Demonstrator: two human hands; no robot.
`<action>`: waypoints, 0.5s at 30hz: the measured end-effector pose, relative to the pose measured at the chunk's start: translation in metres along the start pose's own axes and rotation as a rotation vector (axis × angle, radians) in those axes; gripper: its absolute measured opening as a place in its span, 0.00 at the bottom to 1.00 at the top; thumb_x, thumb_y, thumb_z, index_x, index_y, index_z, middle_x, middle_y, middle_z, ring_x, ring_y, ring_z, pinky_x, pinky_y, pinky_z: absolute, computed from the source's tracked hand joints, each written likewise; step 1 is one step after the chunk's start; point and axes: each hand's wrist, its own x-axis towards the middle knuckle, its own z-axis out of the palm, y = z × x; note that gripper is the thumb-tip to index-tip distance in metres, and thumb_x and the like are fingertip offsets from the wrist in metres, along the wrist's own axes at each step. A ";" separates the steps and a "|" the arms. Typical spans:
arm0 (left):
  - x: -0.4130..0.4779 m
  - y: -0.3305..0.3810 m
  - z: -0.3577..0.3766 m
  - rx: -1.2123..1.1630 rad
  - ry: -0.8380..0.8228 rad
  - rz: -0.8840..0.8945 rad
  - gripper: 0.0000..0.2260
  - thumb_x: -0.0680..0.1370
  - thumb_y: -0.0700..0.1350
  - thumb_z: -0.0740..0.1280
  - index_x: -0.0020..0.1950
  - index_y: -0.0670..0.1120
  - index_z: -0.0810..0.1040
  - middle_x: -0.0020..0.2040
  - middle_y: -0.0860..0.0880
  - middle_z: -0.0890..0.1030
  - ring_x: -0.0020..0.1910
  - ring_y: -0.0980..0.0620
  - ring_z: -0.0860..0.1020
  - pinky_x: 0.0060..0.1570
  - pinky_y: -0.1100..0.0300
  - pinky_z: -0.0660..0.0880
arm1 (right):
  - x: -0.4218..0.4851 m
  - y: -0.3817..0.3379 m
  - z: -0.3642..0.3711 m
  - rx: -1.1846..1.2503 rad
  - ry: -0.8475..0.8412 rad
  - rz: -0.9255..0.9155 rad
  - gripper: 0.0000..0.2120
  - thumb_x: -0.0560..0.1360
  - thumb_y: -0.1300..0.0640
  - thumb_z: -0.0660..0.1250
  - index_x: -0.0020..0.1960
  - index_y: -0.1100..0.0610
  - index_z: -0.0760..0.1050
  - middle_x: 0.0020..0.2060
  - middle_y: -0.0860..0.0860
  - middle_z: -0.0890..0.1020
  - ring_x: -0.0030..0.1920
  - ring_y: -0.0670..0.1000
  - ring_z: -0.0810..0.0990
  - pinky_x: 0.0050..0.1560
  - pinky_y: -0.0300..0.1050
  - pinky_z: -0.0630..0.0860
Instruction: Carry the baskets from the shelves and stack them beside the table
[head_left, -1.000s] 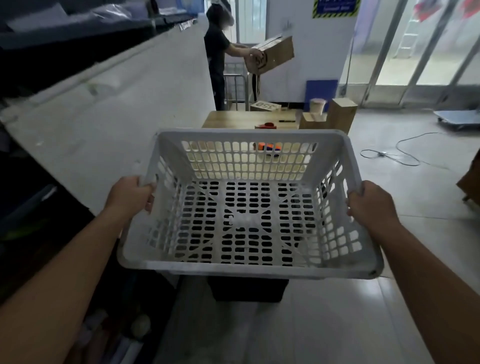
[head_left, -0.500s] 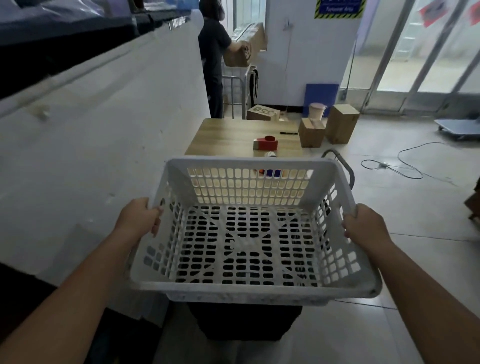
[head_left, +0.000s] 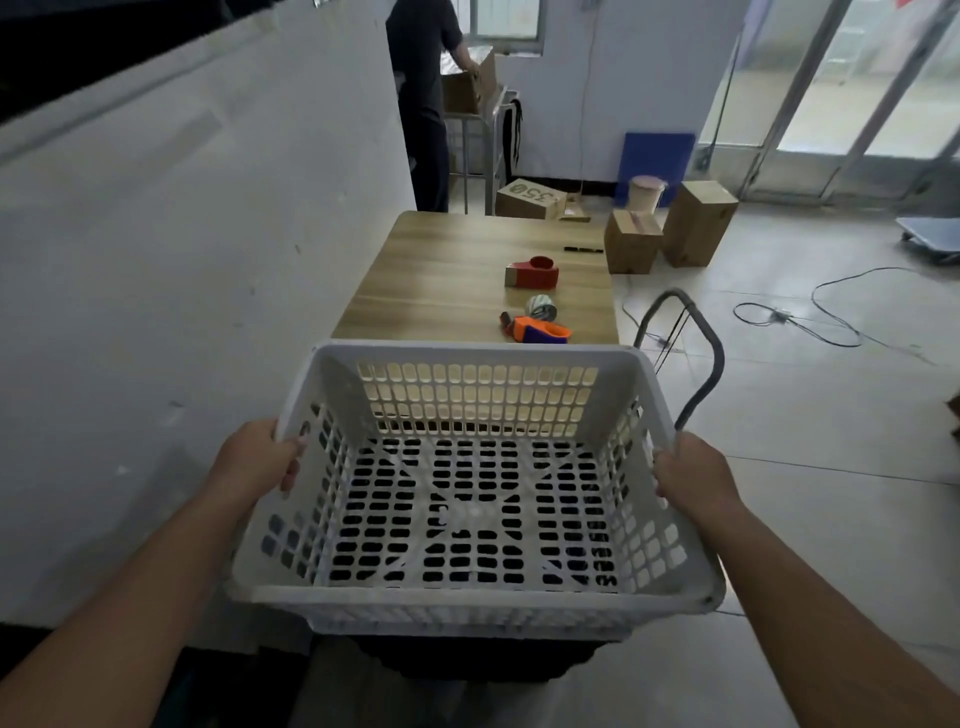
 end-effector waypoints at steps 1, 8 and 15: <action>0.003 0.000 0.002 -0.004 -0.001 -0.008 0.07 0.79 0.45 0.69 0.42 0.44 0.81 0.27 0.47 0.83 0.24 0.48 0.81 0.31 0.56 0.76 | 0.004 -0.001 0.001 -0.002 -0.006 0.003 0.10 0.78 0.56 0.59 0.51 0.63 0.73 0.45 0.62 0.81 0.45 0.63 0.81 0.49 0.54 0.78; 0.023 -0.006 0.010 -0.007 -0.013 -0.016 0.06 0.79 0.46 0.69 0.44 0.46 0.80 0.31 0.45 0.84 0.27 0.46 0.82 0.32 0.56 0.76 | 0.019 -0.010 0.011 -0.013 -0.024 0.031 0.09 0.79 0.54 0.57 0.48 0.59 0.72 0.43 0.59 0.81 0.42 0.61 0.81 0.44 0.51 0.77; 0.035 -0.013 0.015 0.037 -0.031 -0.019 0.08 0.79 0.47 0.68 0.42 0.45 0.80 0.29 0.47 0.83 0.28 0.46 0.83 0.34 0.55 0.76 | 0.022 -0.009 0.016 -0.040 -0.065 0.079 0.11 0.80 0.53 0.55 0.54 0.60 0.69 0.52 0.62 0.80 0.48 0.62 0.81 0.45 0.49 0.75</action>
